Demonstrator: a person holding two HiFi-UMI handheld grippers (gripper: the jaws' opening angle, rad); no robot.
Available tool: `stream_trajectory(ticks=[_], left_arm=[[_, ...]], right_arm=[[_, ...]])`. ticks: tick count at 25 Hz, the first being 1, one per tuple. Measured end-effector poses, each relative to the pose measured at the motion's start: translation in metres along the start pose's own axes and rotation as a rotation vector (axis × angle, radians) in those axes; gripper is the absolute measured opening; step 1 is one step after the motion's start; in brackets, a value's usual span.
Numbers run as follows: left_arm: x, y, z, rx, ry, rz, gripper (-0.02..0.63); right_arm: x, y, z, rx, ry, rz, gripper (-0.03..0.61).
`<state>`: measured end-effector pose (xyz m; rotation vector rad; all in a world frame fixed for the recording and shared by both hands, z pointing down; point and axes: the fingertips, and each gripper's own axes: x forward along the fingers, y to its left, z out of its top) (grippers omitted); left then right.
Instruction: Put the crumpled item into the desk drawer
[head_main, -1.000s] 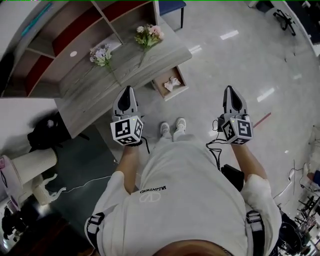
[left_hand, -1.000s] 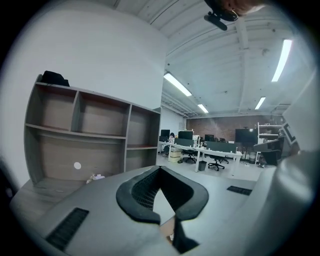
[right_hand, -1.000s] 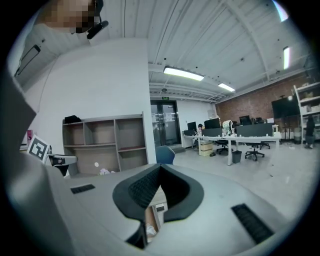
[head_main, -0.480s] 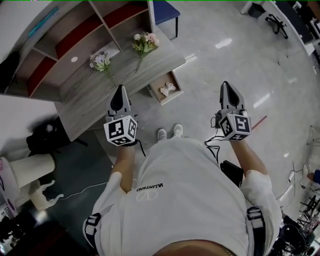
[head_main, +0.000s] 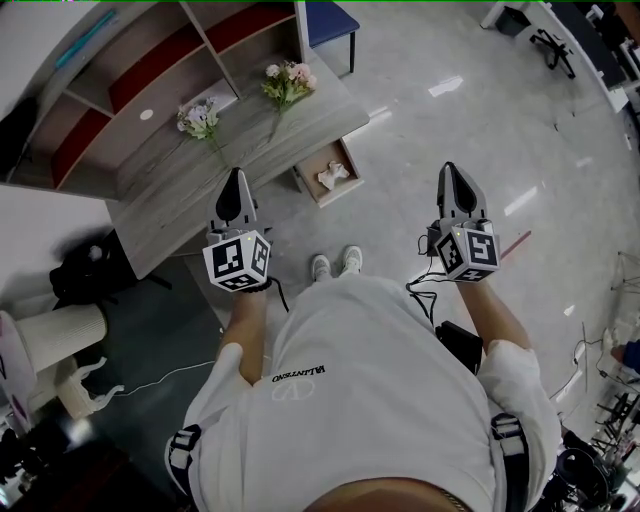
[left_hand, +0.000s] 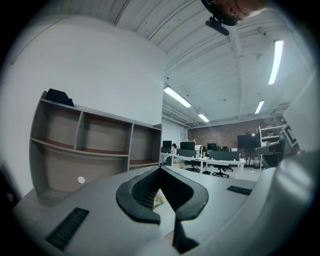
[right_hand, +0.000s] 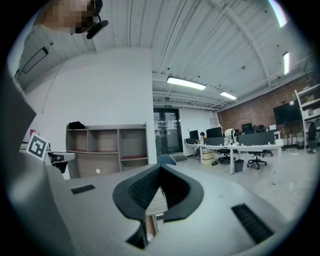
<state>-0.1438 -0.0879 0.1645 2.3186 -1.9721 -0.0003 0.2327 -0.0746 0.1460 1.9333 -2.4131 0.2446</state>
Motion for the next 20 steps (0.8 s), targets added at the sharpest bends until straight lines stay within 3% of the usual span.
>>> stream_trajectory(ticks=[20], left_arm=[[0.013, -0.005, -0.011, -0.008, 0.010, -0.025, 0.002]], right_arm=[[0.009, 0.007, -0.002, -0.010, -0.002, 0.000, -0.003]])
